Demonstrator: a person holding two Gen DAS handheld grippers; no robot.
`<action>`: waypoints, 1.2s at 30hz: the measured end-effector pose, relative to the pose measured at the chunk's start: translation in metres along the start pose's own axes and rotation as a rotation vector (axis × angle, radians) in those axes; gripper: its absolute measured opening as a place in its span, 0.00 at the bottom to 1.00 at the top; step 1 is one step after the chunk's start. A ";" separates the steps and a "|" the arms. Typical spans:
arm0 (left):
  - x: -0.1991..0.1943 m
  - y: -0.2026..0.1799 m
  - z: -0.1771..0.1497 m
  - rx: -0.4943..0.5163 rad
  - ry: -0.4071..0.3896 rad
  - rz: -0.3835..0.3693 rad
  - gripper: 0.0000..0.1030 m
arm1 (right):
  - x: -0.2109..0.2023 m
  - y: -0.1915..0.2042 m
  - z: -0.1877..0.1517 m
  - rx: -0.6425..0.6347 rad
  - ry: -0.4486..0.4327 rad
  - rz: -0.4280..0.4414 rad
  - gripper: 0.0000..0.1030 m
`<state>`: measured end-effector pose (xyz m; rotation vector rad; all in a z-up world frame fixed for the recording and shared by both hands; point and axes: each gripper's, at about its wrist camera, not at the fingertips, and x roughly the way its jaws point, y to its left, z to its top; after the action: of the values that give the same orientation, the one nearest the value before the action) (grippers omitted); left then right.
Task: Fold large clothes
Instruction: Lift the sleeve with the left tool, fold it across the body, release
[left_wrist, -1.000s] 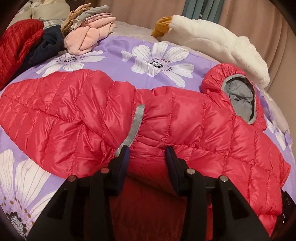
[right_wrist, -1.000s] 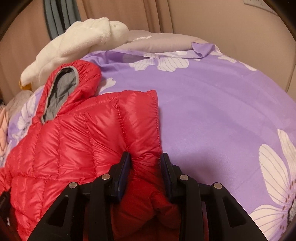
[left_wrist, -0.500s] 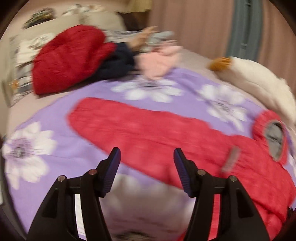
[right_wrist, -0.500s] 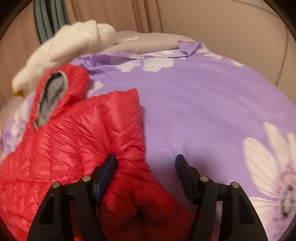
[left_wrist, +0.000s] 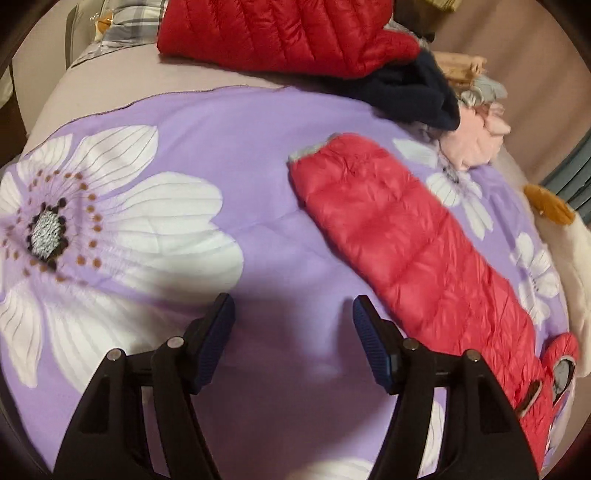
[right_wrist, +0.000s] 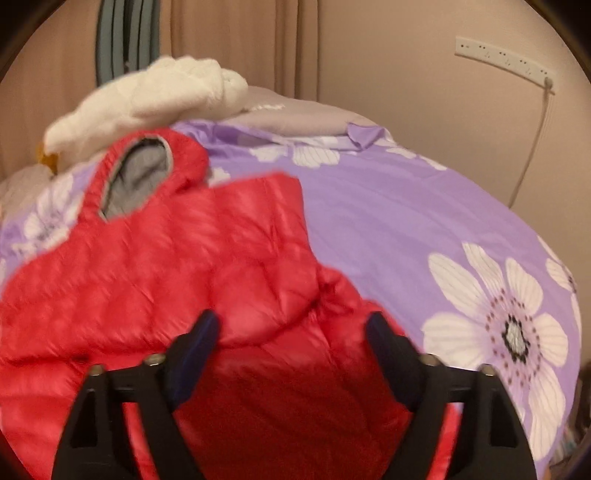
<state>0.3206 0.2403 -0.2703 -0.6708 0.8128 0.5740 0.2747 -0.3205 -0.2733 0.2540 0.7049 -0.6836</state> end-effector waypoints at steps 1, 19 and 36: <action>-0.001 -0.001 0.001 0.002 -0.010 -0.015 0.73 | 0.006 0.001 -0.002 0.002 0.019 -0.001 0.93; 0.050 -0.039 0.020 -0.223 0.163 -0.366 0.29 | 0.027 -0.006 -0.003 0.048 0.098 0.030 0.99; -0.043 -0.158 -0.020 0.281 -0.270 -0.056 0.10 | 0.031 -0.010 -0.003 0.077 0.101 0.067 0.99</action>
<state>0.3953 0.1134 -0.1961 -0.3477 0.6048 0.4754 0.2833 -0.3418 -0.2962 0.3828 0.7638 -0.6383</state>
